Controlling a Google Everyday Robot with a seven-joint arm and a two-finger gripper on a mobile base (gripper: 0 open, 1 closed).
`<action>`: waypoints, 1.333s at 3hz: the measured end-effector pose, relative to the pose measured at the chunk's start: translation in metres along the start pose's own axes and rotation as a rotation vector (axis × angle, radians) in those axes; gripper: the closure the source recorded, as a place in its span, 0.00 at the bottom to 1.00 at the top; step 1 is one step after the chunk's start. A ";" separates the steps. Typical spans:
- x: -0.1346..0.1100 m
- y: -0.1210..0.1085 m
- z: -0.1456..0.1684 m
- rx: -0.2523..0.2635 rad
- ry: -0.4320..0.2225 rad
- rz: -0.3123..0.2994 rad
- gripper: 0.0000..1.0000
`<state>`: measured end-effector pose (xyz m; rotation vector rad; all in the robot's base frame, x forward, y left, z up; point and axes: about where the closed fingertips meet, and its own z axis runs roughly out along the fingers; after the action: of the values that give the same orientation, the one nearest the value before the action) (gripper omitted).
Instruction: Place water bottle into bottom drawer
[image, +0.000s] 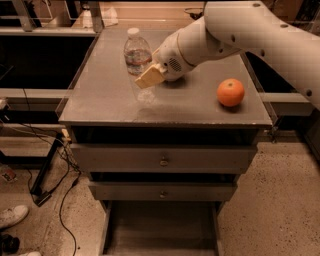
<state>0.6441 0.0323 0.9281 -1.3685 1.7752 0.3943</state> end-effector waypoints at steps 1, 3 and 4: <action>-0.002 0.017 -0.033 0.017 0.013 0.026 1.00; 0.009 0.084 -0.117 0.067 0.053 0.123 1.00; 0.013 0.084 -0.114 0.071 0.049 0.130 1.00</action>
Offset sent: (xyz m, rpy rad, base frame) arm -0.1051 -0.0523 0.0381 0.0051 0.0566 -0.1270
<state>0.5194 -0.0241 0.9668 -1.2263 1.9066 0.3669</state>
